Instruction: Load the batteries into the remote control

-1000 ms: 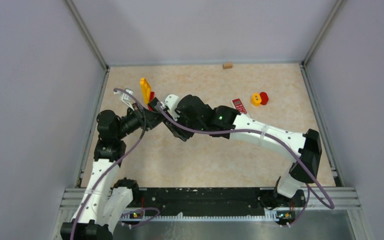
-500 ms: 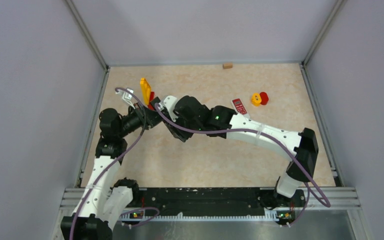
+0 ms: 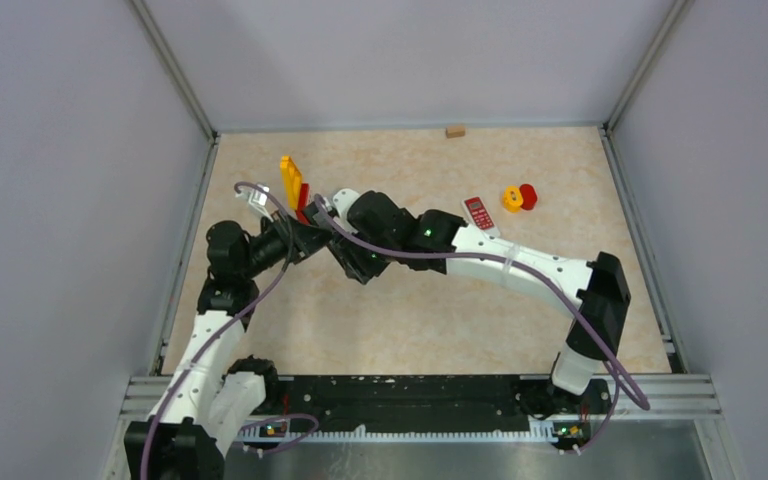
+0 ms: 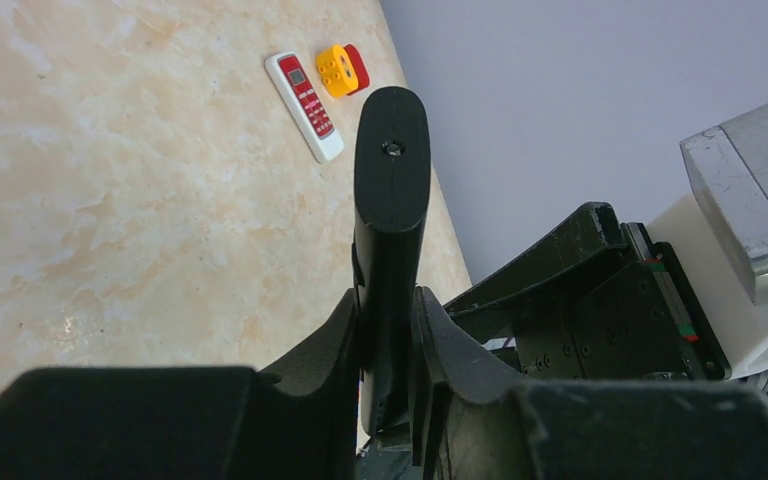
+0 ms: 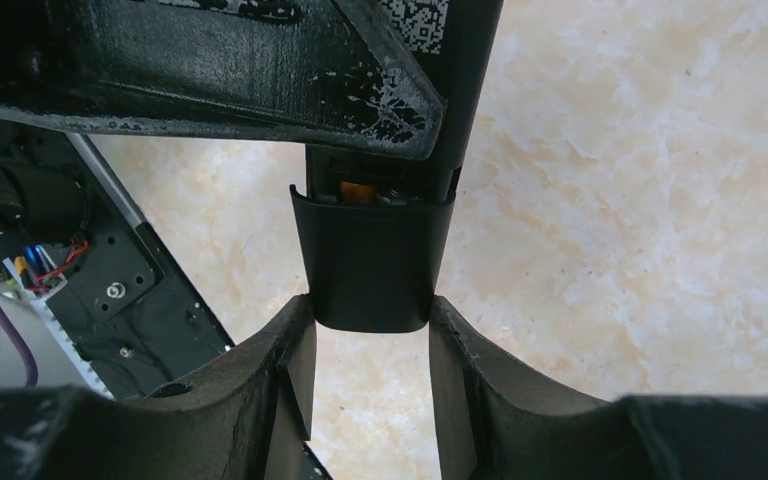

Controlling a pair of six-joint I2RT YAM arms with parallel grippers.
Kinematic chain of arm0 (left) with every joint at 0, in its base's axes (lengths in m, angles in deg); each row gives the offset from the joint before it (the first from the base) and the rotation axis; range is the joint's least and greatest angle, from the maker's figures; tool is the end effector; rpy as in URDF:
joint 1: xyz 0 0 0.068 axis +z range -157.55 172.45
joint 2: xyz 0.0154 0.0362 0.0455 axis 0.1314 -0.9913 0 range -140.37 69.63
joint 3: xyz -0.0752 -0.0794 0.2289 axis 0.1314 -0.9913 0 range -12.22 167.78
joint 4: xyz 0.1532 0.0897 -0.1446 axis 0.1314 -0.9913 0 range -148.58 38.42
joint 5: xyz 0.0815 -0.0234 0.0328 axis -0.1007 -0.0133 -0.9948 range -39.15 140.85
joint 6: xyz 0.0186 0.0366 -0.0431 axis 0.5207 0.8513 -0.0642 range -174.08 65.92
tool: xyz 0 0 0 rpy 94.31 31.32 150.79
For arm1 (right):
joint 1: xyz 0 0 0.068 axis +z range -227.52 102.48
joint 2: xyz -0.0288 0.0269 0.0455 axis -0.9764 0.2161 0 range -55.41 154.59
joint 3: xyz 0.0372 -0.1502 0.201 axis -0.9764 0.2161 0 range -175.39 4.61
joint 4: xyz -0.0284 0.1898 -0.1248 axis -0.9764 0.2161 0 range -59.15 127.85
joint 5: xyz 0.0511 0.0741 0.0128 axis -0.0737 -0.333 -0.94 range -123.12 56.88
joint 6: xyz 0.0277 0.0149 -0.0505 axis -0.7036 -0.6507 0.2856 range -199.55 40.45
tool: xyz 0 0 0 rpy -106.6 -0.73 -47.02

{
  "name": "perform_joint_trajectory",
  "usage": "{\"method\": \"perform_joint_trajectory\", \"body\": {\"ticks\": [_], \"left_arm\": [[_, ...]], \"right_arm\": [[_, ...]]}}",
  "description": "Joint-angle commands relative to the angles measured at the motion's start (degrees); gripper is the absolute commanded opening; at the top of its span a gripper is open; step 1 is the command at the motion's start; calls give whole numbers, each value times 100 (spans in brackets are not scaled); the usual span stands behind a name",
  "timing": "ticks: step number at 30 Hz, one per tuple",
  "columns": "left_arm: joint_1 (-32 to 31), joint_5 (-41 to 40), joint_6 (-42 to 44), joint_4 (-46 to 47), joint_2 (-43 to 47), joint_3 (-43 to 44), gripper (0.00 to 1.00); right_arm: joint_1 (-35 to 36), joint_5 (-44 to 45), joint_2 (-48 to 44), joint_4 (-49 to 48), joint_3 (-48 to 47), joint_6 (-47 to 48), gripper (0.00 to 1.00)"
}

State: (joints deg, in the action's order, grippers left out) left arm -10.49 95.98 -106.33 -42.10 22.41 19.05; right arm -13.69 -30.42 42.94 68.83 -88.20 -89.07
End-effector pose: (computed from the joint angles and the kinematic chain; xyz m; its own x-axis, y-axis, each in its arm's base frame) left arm 0.1749 -0.0400 0.2809 -0.6536 -0.5250 -0.5452 0.3637 0.4139 -0.8345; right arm 0.1586 0.3182 0.3135 -0.4452 -0.5314 -0.7206 -0.8191 0.5668 0.0881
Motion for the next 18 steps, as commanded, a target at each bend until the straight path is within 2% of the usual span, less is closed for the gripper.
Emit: {"method": "perform_joint_trajectory", "body": {"ticks": [1,7,18], "left_arm": [[-66,161,-588,487,-69,-44,0],[-66,285,-978,406,-273,-128,0],[-67,327,-1085,453,-495,-182,0]], "right_arm": [[-68,-61,82,-290,-216,-328,38],[-122,-81,86,-335,-159,-383,42],[-126,-44,73,-364,-129,-346,46]]}}
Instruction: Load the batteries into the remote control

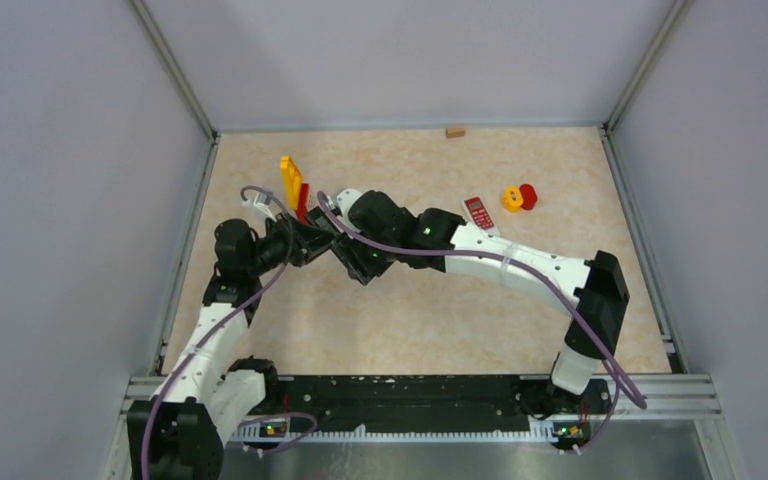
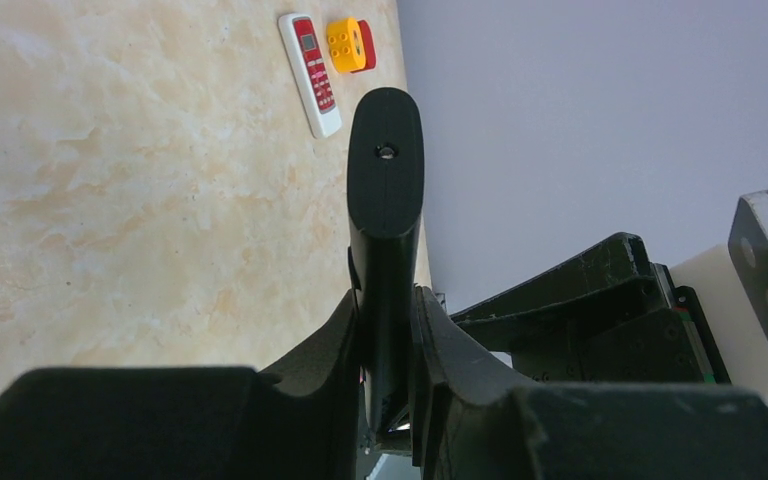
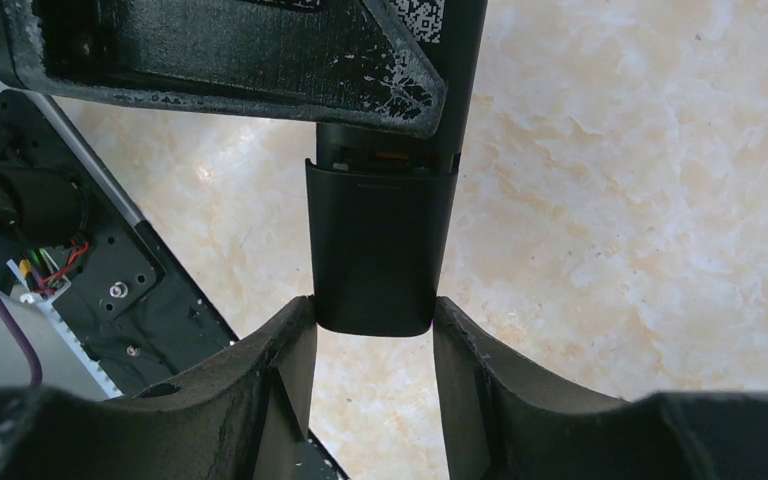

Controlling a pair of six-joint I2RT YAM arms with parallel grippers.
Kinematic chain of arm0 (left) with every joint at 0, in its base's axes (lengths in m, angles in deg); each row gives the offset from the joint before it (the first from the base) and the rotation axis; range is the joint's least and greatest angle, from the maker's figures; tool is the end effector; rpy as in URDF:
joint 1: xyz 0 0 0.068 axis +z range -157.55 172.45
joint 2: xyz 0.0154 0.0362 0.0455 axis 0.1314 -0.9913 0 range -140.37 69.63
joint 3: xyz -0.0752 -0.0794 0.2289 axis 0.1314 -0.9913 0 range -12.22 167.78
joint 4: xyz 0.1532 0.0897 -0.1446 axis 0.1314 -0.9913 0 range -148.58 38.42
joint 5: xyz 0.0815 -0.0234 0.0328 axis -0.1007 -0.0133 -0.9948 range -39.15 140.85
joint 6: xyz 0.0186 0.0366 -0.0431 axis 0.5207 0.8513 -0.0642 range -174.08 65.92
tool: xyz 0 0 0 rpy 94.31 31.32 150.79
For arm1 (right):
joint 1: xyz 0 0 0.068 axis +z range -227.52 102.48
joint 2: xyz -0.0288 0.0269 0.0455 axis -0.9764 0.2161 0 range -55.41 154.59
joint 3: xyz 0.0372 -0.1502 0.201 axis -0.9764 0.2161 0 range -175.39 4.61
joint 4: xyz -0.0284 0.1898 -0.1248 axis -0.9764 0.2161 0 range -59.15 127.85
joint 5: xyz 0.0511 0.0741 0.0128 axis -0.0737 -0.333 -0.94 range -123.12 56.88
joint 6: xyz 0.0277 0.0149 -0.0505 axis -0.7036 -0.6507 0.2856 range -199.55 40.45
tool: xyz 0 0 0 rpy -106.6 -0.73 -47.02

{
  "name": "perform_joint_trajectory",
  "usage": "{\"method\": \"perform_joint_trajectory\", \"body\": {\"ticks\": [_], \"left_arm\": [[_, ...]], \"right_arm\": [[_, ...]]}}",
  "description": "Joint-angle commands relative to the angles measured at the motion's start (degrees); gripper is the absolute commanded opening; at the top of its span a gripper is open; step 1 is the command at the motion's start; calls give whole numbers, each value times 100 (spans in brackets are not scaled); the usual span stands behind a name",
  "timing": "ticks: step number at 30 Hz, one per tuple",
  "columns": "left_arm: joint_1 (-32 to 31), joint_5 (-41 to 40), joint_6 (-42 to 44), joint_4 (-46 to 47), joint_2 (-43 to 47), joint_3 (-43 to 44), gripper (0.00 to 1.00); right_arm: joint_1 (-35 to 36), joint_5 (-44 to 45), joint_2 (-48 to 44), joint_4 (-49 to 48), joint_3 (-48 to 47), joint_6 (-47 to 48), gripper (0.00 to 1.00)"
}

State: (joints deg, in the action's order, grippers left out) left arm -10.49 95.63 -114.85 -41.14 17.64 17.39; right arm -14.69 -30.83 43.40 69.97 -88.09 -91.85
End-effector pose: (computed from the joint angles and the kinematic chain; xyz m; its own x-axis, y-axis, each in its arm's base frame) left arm 0.1875 -0.0404 0.2597 -0.7333 -0.5826 -0.3506 0.1735 0.3383 -0.9249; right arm 0.1638 0.3154 0.3086 -0.5033 -0.5145 -0.6943 -0.7870 0.6047 0.1224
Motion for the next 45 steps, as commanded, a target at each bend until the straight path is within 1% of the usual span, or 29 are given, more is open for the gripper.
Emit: {"method": "perform_joint_trajectory", "body": {"ticks": [1,4,13,21,28,31,36,40,41,45], "left_arm": [[-66,357,-241,357,-25,-16,0],[-66,350,-233,366,-42,-16,0],[-58,339,-276,367,-169,60,0],[-58,427,-383,389,-331,63,0],[-58,426,-374,383,-347,69,0],[-58,440,-389,384,-363,80,0],[-55,458,-424,397,-364,115,0],[-49,447,-475,437,-363,84,0],[-49,451,-528,489,-365,62,0],[-49,483,-771,707,-341,50,0]], "right_arm": [[-23,5,25,-466,-149,-72,46],[-21,39,25,-429,-181,-92,46],[-30,127,-99,-380,-161,-107,55],[-111,105,-172,-543,1,-238,56],[-146,91,-480,-859,288,-300,72],[-200,-24,-724,-1118,518,-406,77],[-276,-191,-1378,-1934,1177,-732,83],[-406,-159,-1908,-2754,1874,-1443,84],[-429,-101,-2047,-3044,2139,-1713,84],[-447,300,-2470,-3684,2833,-2563,84]]}}
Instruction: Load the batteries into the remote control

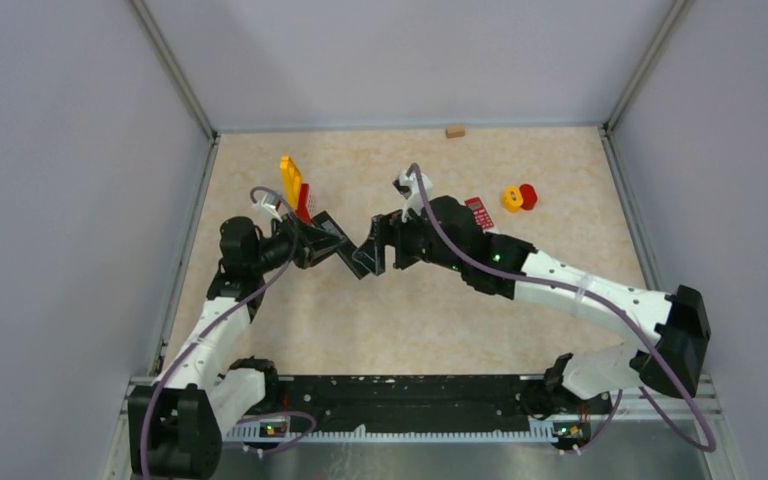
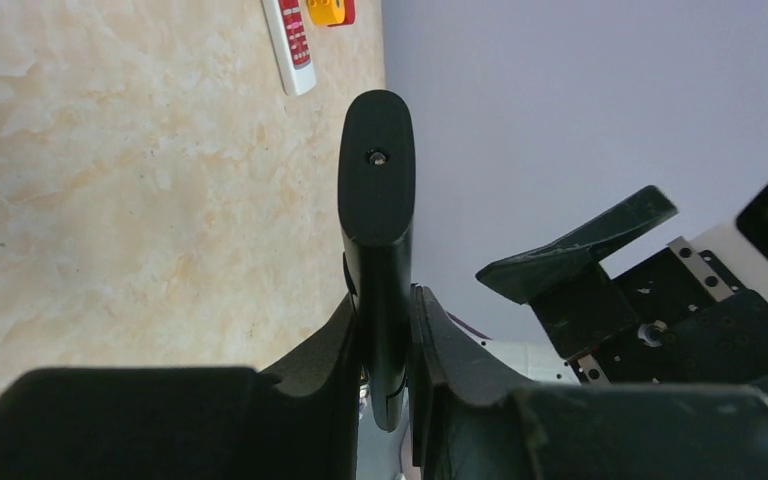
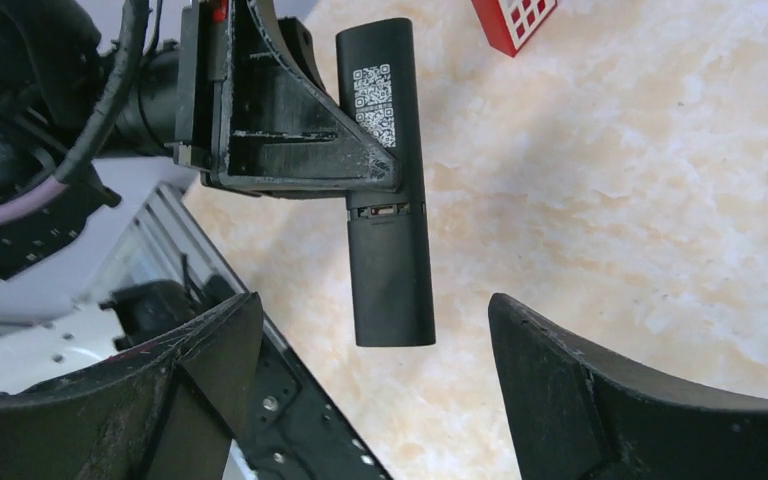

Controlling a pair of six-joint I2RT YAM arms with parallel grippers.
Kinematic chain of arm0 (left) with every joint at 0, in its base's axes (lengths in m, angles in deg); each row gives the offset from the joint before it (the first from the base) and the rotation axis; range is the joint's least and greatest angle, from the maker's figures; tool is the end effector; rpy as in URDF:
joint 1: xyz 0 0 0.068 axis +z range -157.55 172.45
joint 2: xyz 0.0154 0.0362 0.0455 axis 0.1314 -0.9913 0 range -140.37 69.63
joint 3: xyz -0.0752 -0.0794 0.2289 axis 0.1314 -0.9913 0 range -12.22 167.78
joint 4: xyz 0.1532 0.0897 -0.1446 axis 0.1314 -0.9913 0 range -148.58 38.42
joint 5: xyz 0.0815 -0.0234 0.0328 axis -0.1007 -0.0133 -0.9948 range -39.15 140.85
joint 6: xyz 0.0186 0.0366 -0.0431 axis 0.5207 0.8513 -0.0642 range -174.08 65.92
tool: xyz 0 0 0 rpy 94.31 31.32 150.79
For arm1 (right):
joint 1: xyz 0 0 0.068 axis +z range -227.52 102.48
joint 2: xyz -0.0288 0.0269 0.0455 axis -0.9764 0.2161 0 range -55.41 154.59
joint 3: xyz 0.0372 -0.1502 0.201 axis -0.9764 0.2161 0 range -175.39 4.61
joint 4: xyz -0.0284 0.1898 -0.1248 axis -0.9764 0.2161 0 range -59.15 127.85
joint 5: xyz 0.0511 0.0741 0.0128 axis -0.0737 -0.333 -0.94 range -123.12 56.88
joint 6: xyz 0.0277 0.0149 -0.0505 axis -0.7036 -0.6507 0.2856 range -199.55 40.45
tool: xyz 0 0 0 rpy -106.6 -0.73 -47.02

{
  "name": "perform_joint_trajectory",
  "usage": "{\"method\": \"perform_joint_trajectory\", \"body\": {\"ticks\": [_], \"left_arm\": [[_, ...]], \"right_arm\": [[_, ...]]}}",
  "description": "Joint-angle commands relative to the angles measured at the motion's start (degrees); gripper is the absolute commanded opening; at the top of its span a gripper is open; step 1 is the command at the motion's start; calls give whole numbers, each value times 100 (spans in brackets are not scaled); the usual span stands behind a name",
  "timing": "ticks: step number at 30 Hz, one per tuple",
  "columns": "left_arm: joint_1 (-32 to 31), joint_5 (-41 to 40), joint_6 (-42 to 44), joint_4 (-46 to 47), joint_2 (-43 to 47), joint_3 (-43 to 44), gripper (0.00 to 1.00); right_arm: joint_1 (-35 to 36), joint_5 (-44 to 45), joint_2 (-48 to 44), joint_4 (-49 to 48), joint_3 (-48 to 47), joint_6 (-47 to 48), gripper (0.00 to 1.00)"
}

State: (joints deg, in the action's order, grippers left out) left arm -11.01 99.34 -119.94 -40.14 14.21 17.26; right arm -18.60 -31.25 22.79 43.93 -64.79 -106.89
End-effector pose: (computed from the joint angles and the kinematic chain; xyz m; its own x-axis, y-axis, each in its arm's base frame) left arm 0.1938 -0.0445 0.2509 -0.7991 -0.5576 -0.2249 0.0842 0.2666 -0.9601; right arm 0.1540 0.2527 0.3358 -0.5568 -0.0345 -0.8299 -0.6582 0.6278 0.4155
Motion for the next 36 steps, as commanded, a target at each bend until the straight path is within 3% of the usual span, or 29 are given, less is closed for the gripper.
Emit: {"method": "perform_joint_trajectory", "body": {"ticks": [1,9,14,20,27,36], "left_arm": [[4,116,-335,679,12,67,0],[-1,-23,-999,1074,170,55,0],[2,-93,-1370,1472,171,35,0],[3,-102,-1676,1927,259,-7,0],[4,-105,-1825,2040,331,56,0],[1,-55,-1980,2133,407,126,0]], "right_arm": [[-61,390,-492,-1233,670,-1266,84],[-62,333,-742,-3027,1826,-2983,83],[-63,104,-552,-3597,1964,-3540,82],[-93,247,-419,-4164,2278,-4503,73],[-170,24,-178,-4386,2377,-4961,63],[-220,241,-118,-4078,2430,-5140,41]]}}
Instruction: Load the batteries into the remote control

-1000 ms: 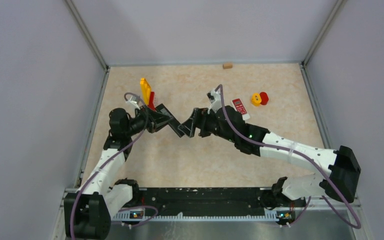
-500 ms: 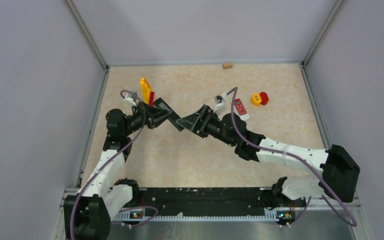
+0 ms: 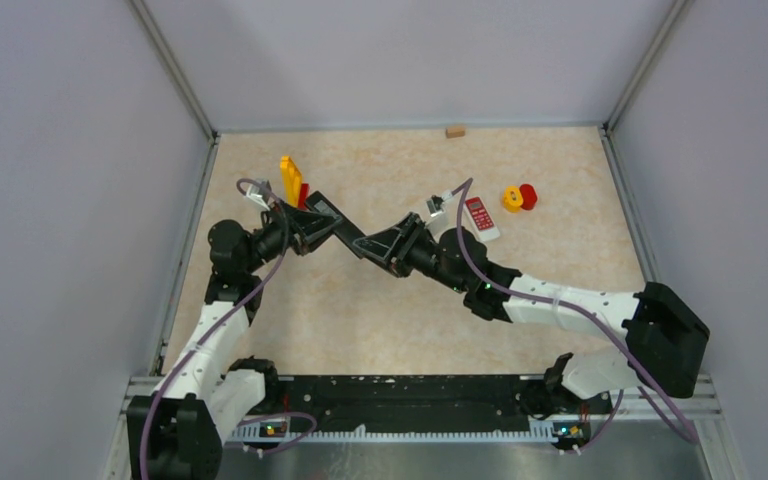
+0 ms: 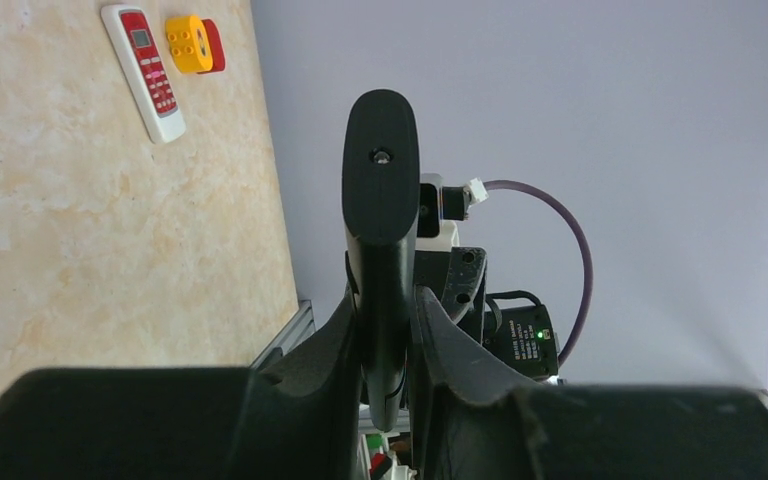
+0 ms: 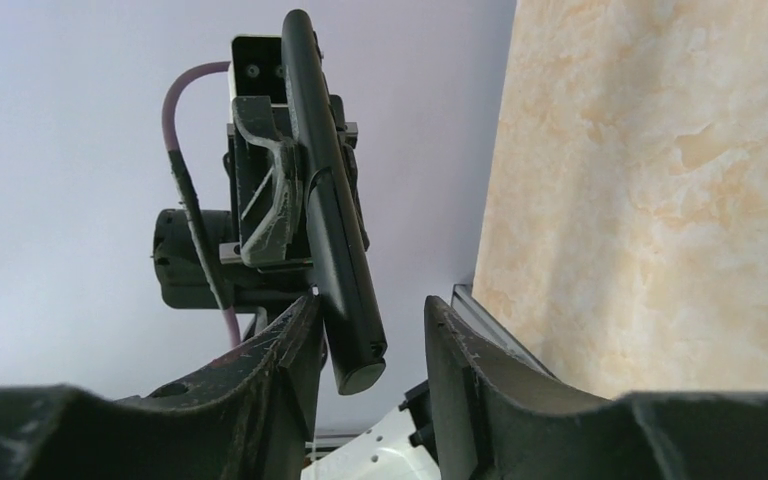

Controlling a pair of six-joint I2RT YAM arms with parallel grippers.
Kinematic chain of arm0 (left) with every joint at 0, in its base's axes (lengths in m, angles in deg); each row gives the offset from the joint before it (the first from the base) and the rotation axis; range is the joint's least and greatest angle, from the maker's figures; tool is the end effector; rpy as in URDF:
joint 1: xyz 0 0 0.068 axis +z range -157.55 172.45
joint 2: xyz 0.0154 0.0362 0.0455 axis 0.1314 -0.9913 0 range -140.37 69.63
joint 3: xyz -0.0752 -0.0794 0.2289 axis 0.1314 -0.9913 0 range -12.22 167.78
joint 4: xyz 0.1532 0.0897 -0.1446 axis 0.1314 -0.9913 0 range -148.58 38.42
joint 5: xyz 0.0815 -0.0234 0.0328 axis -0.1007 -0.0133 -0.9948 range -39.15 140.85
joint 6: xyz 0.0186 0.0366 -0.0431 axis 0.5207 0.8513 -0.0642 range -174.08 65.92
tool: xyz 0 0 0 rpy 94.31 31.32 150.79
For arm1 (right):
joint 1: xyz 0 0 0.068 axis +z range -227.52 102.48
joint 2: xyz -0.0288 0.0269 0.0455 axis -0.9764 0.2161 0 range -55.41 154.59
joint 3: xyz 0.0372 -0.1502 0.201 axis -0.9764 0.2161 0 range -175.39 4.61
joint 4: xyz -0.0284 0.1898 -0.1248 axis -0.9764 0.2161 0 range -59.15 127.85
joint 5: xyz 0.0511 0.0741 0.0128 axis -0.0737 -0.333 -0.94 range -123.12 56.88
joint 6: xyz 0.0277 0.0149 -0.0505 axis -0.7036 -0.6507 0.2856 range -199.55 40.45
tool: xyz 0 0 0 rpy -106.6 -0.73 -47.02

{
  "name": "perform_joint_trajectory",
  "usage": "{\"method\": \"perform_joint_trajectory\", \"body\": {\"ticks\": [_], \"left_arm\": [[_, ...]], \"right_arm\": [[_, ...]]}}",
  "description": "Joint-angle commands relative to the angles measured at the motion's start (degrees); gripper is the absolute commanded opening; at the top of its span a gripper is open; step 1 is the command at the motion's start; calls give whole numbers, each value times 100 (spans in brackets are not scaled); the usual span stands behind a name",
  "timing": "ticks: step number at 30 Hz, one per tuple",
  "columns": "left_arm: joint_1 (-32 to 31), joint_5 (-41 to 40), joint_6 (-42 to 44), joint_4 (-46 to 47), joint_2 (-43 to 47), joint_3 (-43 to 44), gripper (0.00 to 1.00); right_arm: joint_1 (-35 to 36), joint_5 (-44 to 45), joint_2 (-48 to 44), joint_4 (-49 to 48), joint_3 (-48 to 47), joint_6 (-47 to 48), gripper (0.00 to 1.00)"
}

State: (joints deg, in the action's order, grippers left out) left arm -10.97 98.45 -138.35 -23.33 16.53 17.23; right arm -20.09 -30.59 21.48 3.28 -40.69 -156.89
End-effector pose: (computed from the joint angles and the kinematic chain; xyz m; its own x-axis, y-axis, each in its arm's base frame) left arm 0.1907 -0.0437 0.2878 -0.7631 -0.6266 -0.1585 0.1570 0.0582 -0.9859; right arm 0.1589 0.2452 0.2842 -0.8066 0.5480 -0.2216 -0.1427 0.1834 0.9726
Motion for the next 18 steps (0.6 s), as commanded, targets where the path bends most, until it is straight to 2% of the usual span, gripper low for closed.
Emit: {"method": "perform_joint_trajectory", "body": {"ticks": [1,8,18], "left_arm": [[-4,48,-146,458,184,146,0],[-18,190,-170,689,261,166,0],[-69,367,-34,935,569,86,0]], "right_arm": [[-68,208,35,13,13,-149,40],[-70,155,332,-26,-190,-295,33],[-128,35,620,-734,-238,-613,22]]}}
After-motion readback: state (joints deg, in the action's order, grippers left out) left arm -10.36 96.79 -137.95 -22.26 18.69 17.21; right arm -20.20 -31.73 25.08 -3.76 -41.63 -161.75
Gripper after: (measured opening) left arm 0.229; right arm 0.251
